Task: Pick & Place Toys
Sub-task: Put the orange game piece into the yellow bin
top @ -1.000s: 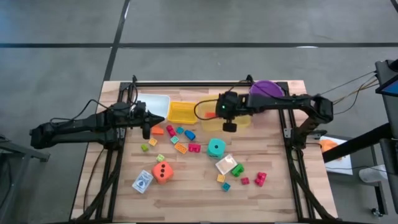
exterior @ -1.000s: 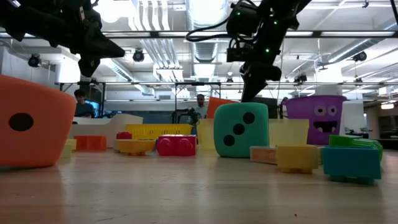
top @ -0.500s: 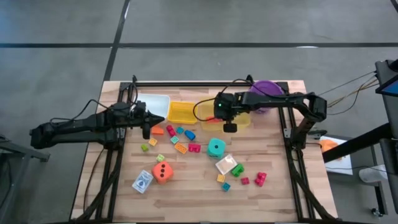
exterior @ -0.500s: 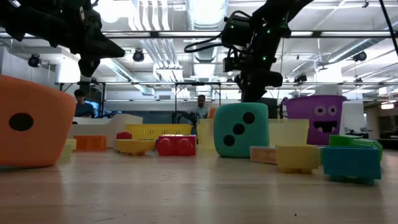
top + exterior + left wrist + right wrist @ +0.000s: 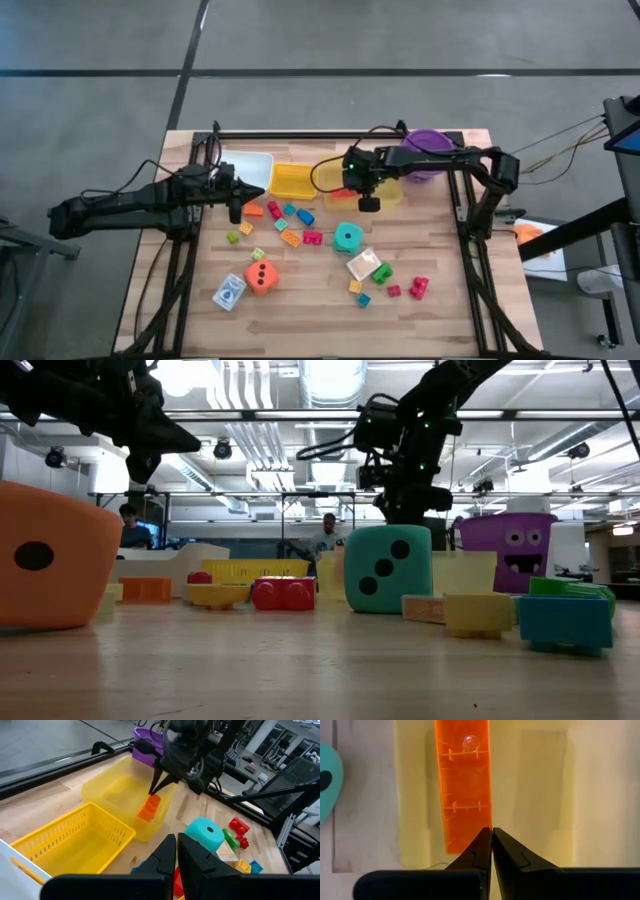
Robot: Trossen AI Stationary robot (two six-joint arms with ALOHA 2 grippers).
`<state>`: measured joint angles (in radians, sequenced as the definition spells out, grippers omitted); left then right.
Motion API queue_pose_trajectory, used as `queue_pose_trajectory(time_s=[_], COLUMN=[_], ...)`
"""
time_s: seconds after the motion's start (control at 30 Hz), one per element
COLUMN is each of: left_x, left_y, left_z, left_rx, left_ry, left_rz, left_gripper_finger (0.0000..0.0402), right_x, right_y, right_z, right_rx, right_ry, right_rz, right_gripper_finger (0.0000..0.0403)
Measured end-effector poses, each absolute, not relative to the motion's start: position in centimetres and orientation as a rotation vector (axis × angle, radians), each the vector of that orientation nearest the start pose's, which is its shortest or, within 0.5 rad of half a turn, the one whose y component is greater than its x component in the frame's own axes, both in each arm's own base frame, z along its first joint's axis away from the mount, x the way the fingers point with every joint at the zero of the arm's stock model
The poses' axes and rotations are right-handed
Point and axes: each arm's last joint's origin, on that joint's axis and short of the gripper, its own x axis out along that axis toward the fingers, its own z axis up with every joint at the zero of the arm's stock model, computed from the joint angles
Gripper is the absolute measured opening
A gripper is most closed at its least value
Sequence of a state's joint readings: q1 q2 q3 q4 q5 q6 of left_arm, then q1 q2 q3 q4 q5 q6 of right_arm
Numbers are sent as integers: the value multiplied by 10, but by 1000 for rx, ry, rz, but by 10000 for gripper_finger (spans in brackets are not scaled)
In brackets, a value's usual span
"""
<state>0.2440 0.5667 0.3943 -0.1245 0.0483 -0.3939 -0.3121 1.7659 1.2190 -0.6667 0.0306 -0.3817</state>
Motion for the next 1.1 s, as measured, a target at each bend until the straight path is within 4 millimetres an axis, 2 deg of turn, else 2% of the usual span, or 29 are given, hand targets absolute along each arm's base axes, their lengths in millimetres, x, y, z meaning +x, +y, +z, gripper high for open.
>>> queue_pose_trajectory(time_s=[0.3, 1.1], left_x=[138, 138], left_y=[33, 33], left_z=[234, 234], left_rx=[-433, -433], left_ry=[252, 253], left_rz=[250, 250], left_gripper_finger=[19, 19], right_x=[334, 334], right_y=[-109, -107], right_z=[182, 182], right_rx=[-160, -141], right_ry=[1259, 1248], right_rz=[-47, -4], right_gripper_finger=[8, 8])
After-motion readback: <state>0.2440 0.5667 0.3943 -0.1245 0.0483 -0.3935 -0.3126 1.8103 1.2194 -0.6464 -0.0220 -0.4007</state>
